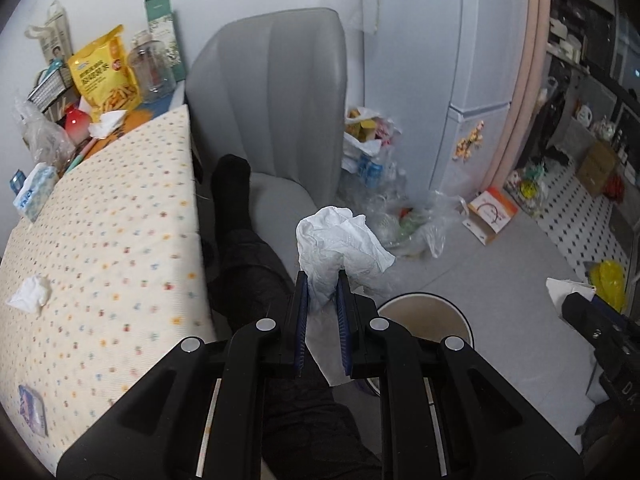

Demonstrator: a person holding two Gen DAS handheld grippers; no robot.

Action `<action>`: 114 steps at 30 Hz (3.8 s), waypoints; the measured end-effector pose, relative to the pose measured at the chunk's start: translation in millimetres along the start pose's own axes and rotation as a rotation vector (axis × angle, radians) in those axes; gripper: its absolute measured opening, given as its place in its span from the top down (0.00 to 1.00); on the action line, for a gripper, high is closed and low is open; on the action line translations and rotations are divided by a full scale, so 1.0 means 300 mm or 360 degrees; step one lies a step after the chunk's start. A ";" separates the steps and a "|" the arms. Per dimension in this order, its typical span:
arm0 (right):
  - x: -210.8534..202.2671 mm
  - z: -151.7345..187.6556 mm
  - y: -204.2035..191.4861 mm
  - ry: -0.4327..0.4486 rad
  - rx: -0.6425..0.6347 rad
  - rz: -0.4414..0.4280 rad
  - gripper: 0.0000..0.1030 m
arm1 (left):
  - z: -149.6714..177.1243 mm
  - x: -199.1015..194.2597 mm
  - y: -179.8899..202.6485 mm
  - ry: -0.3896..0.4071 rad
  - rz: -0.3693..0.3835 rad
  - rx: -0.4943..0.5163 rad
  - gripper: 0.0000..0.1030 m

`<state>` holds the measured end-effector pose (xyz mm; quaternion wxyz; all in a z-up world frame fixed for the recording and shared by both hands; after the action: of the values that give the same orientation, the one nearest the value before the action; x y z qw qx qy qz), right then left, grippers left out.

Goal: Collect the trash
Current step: 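Carry the tissue and paper scrap over the beige bin, then open the right tool over the bin while the left tool drops the tissue, then move both tools back over the table toward the tissue pack, then grasp the blue-and-white tissue pack with the left tool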

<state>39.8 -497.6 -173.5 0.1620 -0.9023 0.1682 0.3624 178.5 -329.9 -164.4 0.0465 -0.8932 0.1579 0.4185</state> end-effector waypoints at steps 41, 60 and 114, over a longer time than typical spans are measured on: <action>-0.010 0.063 0.343 0.0017 0.0209 0.0242 0.28 | 0.088 0.054 0.337 -0.0093 0.0274 0.0208 0.24; -0.082 -0.036 -0.016 0.0114 -0.0031 0.0123 0.08 | -0.065 -0.160 -0.153 0.0172 0.0018 -0.0119 0.06; -0.263 0.148 -1.191 0.0144 -0.0928 -0.0172 0.08 | 0.374 -0.455 -1.407 0.0199 -0.0313 -0.0922 0.06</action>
<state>109.9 -146.1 -87.1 -0.0924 -0.9336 0.0160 0.3459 150.0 126.5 -153.5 -0.1794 -0.9043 -0.0525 0.3838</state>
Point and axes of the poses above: each gripper's, at about its wrist camera, not at the fingertips, and x roughly the way its jaws point, y to its right, z to its underside, the point moved 10 cm from there along x, roughly the way its jaws point, and after that the axes turned 12 degrees about -x, right-handed, at the moved point
